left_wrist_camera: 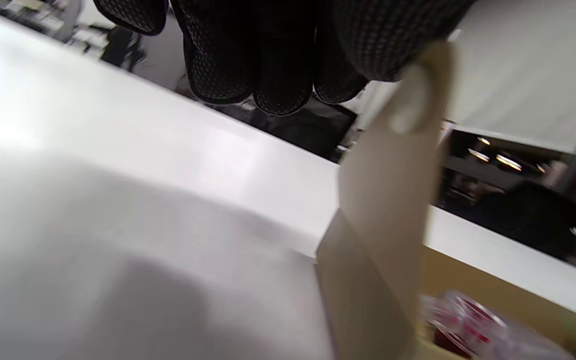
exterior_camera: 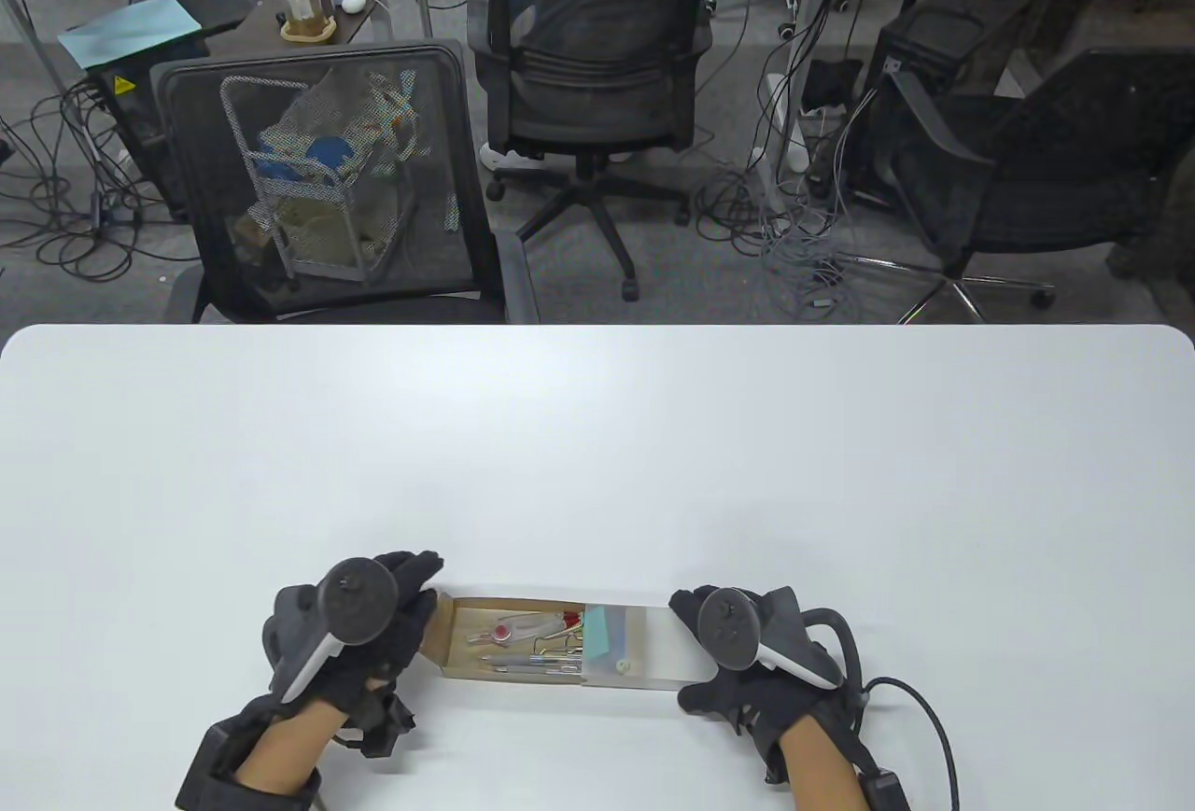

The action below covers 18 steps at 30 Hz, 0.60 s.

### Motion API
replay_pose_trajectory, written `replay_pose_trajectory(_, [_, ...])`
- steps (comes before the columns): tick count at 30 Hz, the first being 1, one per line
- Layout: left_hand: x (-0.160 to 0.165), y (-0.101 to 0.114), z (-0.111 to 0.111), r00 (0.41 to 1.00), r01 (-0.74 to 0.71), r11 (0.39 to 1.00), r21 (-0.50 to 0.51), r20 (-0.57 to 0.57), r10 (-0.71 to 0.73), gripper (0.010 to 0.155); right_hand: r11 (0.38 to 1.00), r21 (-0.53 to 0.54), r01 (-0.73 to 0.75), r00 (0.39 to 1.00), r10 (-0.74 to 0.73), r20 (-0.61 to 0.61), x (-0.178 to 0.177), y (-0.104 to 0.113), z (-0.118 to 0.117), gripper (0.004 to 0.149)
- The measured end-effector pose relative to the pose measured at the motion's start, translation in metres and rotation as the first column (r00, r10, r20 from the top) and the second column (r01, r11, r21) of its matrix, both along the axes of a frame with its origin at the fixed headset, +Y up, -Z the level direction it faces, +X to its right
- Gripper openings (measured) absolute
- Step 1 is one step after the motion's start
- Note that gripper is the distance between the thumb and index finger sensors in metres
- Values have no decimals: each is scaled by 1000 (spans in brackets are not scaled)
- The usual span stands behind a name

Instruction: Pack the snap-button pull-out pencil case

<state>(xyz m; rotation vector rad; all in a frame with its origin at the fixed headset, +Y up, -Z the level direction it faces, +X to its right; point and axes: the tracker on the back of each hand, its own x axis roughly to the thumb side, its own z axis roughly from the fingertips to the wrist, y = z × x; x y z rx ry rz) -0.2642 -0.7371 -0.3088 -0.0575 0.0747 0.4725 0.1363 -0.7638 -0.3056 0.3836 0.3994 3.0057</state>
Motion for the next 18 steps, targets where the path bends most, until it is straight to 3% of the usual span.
replay_pose_trajectory(3, [-14,-17,-4,997,-68,987,-148,-38,63,49,1000,2,5,1000,-5,1,0,0,0,93])
replay_pose_trajectory(6, [-15,-35,-10,994,-83,945,-316,47,103,46,1000,9,5,1000,-5,0,1,-1,0,93])
replay_pose_trajectory(10, [-1,-40,-11,983,68,946,-318,182,-10,44,1000,15,4,1000,-4,1,0,-1,1,92])
replay_pose_trajectory(18, [4,-45,-13,981,55,952,-300,195,5,44,999,4,35,999,-35,0,-3,-2,0,91])
